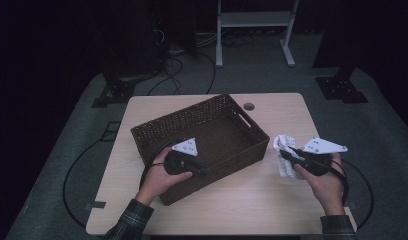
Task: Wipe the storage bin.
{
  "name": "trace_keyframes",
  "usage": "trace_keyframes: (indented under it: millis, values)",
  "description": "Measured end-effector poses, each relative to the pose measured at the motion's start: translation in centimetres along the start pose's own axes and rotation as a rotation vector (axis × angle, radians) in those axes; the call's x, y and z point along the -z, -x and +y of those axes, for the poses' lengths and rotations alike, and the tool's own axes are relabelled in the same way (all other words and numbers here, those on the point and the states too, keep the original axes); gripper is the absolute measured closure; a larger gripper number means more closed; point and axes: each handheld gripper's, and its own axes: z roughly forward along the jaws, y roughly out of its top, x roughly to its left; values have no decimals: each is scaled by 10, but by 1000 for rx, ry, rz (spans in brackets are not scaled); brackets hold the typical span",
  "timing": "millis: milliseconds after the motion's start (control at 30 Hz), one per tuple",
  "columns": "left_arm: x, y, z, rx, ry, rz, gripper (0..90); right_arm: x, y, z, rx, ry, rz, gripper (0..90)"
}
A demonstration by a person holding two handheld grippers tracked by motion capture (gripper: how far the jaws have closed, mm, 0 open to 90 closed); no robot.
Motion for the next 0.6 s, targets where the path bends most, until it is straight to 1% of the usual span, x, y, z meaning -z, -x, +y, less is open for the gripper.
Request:
trace_keyframes:
  millis: [167,600]
  values:
    - [0,0,0,-4,1,4,760,-7,-3,5,17,0,13,768]
    - [0,1,0,-7,2,6,760,-27,-8,17,32,7,36,768]
